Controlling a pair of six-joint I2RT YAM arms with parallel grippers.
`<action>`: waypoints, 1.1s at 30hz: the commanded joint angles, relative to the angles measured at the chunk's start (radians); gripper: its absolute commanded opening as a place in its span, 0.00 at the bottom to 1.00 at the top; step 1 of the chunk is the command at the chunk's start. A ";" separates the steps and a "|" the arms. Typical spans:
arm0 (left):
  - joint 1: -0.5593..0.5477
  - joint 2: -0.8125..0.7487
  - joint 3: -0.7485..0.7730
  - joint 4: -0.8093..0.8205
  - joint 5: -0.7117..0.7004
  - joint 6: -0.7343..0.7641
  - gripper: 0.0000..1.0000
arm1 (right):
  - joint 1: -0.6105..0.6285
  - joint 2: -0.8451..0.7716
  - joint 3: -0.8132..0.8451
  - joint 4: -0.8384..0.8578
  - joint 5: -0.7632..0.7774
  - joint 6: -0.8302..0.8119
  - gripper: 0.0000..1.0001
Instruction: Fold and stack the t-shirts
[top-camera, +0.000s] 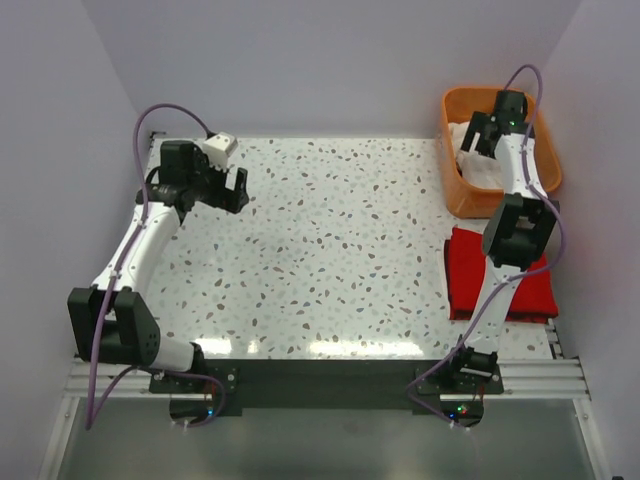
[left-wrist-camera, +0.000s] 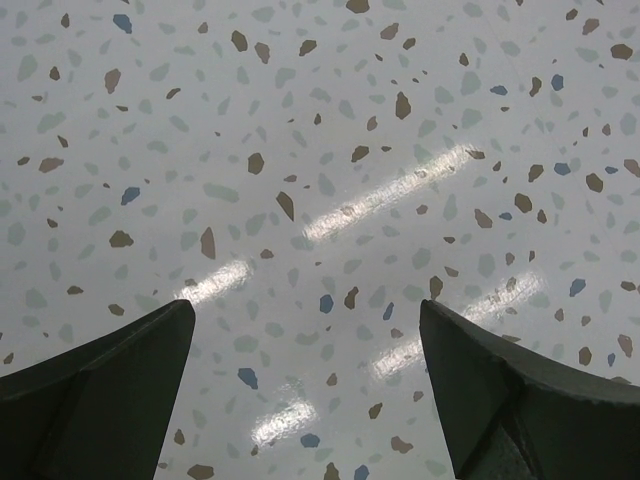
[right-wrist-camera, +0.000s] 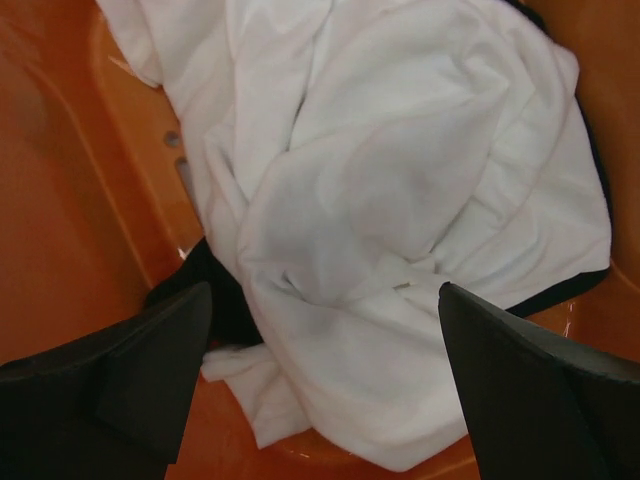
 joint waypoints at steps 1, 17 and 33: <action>0.004 0.018 0.051 0.017 -0.009 0.022 1.00 | -0.015 0.030 0.051 -0.023 0.039 -0.004 0.98; 0.004 0.085 0.124 -0.025 -0.025 0.001 1.00 | -0.021 0.091 0.094 -0.031 -0.073 -0.027 0.00; 0.004 0.004 0.024 0.054 0.046 -0.058 1.00 | -0.019 -0.586 -0.348 0.402 -0.239 0.009 0.00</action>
